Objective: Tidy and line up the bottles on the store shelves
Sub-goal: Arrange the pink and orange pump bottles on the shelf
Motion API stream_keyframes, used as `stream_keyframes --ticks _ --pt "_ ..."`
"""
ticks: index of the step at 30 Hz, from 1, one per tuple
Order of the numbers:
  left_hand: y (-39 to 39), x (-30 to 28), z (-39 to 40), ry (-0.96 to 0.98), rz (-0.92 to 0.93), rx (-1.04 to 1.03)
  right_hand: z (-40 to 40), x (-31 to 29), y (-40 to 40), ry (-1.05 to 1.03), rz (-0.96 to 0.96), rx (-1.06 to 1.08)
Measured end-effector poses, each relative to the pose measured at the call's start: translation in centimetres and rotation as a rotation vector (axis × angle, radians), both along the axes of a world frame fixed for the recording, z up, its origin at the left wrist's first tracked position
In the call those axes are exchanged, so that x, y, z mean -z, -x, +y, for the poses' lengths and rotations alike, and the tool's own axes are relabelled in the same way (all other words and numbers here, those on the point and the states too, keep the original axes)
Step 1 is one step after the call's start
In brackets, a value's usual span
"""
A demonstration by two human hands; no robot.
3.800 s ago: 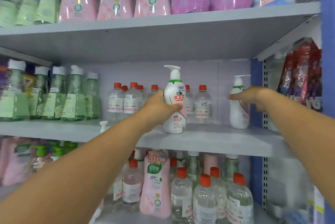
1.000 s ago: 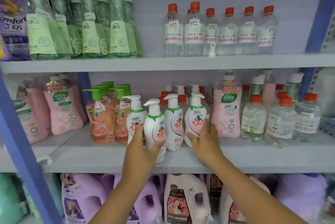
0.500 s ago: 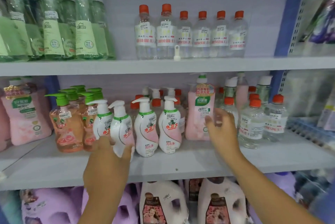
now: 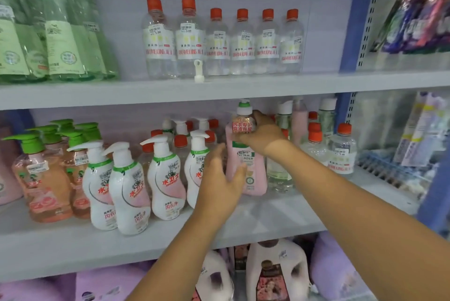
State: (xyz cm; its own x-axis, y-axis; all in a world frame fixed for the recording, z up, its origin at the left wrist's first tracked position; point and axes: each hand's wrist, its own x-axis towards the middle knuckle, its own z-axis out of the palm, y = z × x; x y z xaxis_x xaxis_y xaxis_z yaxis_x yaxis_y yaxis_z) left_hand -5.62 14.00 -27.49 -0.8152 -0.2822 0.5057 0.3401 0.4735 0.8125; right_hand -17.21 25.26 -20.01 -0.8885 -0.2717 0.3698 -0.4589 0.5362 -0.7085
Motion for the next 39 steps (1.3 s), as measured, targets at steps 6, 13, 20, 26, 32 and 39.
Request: stream_keyframes --ticks 6,13,20,26,32,39 --pt "1.3 0.5 1.6 -0.099 -0.042 0.021 3.7 -1.4 -5.0 0.046 -0.13 -0.177" --pt "-0.8 1.3 1.1 -0.195 -0.055 0.019 8.8 0.9 -5.9 0.026 0.141 0.073" --pt "-2.6 1.6 1.2 -0.264 -0.024 -0.065 15.2 7.4 -2.4 0.097 -0.207 0.308" --pt "-2.6 1.2 2.9 -0.342 -0.037 -0.129 14.4 9.1 -1.1 0.143 -0.24 0.068" --pt "-2.4 1.5 4.4 -0.307 -0.003 -0.207 12.0 9.5 -0.6 0.105 -0.334 -0.232" --pt "-1.7 1.7 5.9 -0.291 -0.042 -0.269 8.4 9.5 0.8 -0.13 -0.271 -0.345"
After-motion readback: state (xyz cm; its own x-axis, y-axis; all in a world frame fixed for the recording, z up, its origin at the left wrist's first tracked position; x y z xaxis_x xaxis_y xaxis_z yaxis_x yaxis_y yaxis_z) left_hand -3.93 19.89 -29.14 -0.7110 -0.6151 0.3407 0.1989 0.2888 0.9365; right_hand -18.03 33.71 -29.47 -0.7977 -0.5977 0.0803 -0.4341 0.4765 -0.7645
